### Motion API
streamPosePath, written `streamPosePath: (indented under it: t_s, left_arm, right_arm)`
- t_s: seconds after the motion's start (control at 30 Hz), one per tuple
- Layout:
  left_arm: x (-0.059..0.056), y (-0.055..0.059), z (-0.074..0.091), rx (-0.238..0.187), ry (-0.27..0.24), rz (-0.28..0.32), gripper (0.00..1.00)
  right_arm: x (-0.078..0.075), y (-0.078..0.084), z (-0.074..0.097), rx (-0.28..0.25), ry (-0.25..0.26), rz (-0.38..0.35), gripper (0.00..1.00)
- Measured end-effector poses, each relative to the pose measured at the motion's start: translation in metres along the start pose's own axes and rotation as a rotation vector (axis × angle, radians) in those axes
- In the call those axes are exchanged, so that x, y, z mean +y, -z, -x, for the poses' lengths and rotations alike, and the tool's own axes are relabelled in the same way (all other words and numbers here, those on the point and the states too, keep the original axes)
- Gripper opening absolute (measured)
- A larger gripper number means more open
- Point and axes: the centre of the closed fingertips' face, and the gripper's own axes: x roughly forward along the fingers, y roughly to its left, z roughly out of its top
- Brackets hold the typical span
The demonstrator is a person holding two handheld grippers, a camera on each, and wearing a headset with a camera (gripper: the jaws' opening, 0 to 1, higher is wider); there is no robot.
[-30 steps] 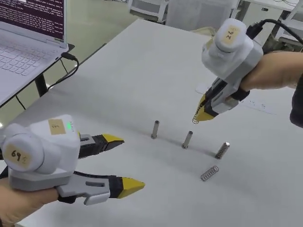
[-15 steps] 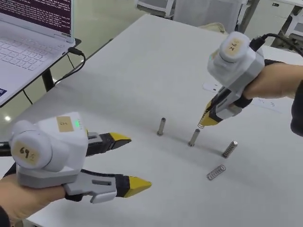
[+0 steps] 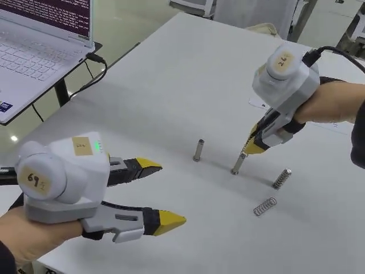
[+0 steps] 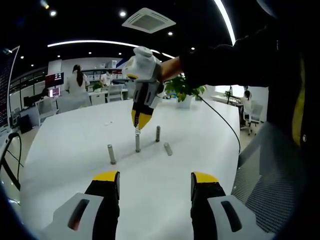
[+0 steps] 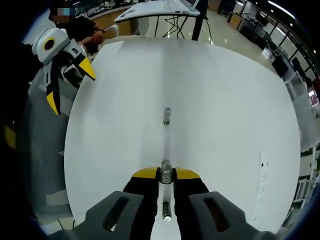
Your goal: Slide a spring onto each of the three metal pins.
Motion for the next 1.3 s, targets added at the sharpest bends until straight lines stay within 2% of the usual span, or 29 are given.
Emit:
streamPosePath:
  t_s: [0.4, 0.87, 1.3]
  left_arm:
    - [-0.001, 0.001, -0.001, 0.003, 0.005, 0.006, 0.51]
    - [-0.003, 0.002, -0.002, 0.005, 0.008, 0.011, 0.50]
    - [-0.003, 0.001, -0.002, 0.003, 0.009, 0.016, 0.50]
  right_arm:
    - [0.002, 0.001, -0.006, 0.002, -0.012, -0.003, 0.08]
    - [0.004, 0.009, -0.025, 0.002, -0.024, -0.024, 0.08]
    - [0.004, 0.015, -0.042, 0.013, -0.012, -0.030, 0.08]
